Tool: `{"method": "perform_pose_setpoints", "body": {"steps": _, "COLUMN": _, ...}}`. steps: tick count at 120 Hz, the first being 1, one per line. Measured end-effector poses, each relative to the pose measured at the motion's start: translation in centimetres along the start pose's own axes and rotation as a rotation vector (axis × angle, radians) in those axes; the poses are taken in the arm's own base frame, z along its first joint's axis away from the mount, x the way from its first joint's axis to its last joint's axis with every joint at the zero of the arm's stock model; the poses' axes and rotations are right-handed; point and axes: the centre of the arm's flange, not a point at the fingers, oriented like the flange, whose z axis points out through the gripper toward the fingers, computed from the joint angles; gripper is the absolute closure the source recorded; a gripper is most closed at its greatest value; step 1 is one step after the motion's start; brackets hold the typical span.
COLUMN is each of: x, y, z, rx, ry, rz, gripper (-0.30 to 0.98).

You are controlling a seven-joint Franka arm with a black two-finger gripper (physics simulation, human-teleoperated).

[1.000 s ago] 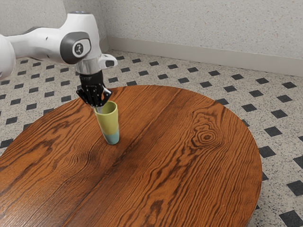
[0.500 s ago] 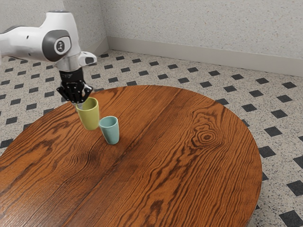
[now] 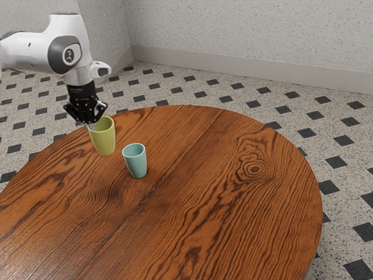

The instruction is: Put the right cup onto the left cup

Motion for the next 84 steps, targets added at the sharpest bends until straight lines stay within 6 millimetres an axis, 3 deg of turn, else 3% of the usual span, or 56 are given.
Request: {"method": "perform_pose_setpoints", "body": {"steps": 84, "x": 5.6, "y": 3.2, "z": 0.8, "rx": 0.008, "ry": 0.014, "rz": 0.048, "gripper": 0.79}}
